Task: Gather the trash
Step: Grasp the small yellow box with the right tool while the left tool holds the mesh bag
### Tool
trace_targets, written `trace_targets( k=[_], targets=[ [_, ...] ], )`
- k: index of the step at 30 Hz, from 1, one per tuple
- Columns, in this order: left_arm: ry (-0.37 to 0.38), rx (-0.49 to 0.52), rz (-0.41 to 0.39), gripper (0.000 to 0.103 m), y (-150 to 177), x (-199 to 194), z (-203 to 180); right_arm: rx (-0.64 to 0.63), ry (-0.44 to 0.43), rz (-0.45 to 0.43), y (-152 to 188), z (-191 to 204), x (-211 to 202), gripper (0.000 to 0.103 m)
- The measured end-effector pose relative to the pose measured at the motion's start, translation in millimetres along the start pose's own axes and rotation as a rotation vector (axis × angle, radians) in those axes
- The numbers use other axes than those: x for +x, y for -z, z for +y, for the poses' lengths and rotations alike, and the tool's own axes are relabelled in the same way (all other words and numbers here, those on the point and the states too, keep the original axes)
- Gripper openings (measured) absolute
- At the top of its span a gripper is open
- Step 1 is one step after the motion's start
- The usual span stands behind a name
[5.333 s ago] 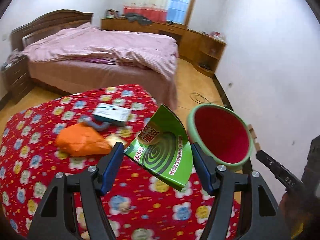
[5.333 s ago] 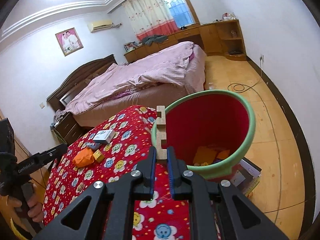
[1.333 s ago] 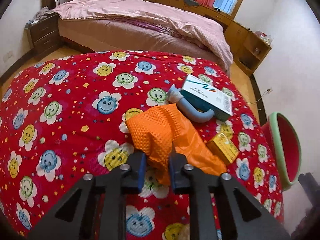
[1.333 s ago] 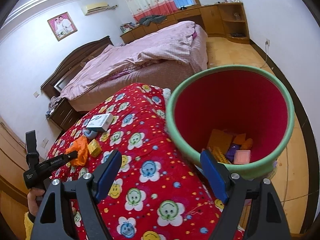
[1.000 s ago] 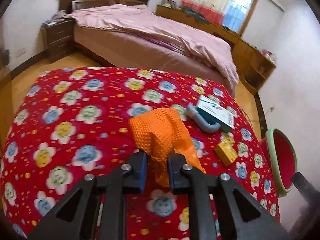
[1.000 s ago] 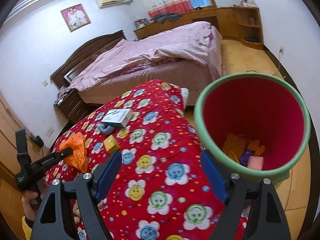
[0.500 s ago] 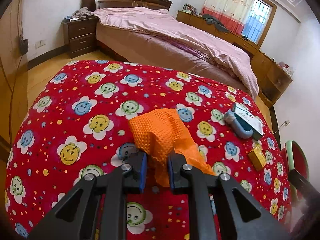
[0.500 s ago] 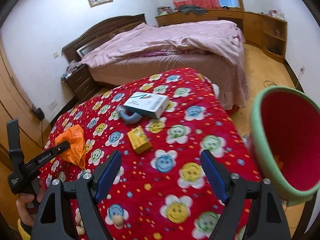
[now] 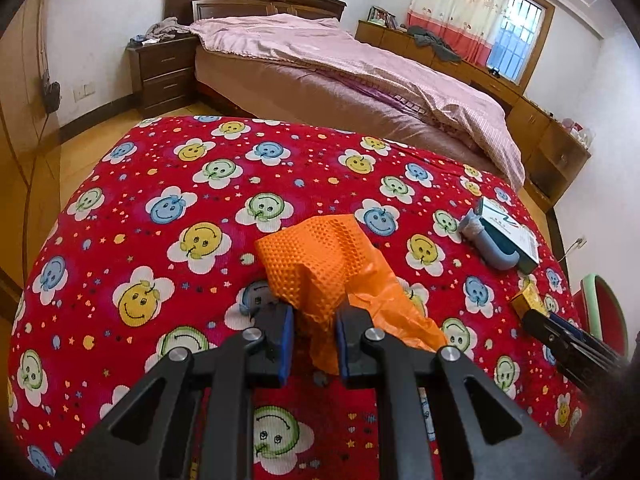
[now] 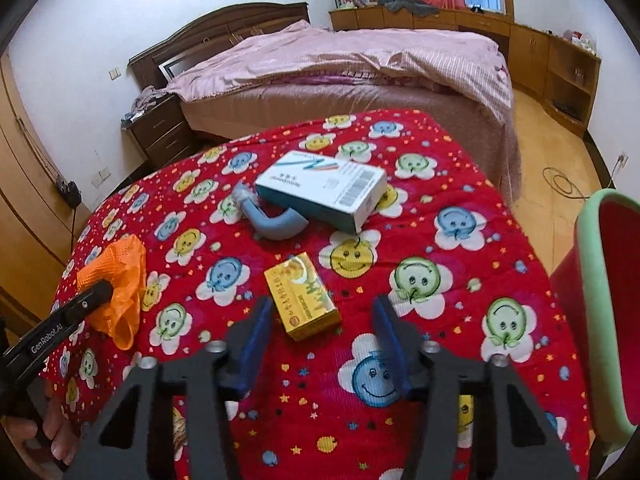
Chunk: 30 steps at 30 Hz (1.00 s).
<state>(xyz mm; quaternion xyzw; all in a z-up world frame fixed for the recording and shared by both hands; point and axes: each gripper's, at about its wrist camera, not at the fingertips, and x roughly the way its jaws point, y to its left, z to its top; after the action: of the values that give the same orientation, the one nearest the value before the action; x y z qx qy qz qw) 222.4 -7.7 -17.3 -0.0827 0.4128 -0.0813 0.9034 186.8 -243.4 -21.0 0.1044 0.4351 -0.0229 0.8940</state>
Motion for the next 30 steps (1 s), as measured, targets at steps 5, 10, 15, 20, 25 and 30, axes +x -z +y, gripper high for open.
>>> trace_targets(
  k=[5,10,15,20,25,30],
  targets=[
    [0.011,-0.008,-0.001,0.017,-0.5,-0.2,0.6,-0.025,0.062,-0.015,4.4,0.3,-1.3,0.025],
    [0.012,-0.009,0.0,0.017,-0.3,1.9,0.8,0.03,0.037,-0.012,7.4,-13.7,-9.2,0.005],
    [0.014,-0.011,0.001,0.017,-0.2,2.8,1.4,0.034,0.019,-0.029,12.2,-16.1,-27.5,0.004],
    [0.024,-0.013,-0.001,0.017,-0.8,1.7,1.8,-0.006,0.003,-0.073,5.9,-11.9,-43.9,0.027],
    [0.036,-0.026,0.0,0.017,-1.1,1.0,3.6,-0.076,-0.012,-0.086,-5.6,-1.5,-34.9,0.05],
    [0.031,-0.033,-0.001,0.017,-1.3,1.9,5.4,-0.136,0.015,-0.042,-18.6,7.6,-6.5,0.056]
  ],
)
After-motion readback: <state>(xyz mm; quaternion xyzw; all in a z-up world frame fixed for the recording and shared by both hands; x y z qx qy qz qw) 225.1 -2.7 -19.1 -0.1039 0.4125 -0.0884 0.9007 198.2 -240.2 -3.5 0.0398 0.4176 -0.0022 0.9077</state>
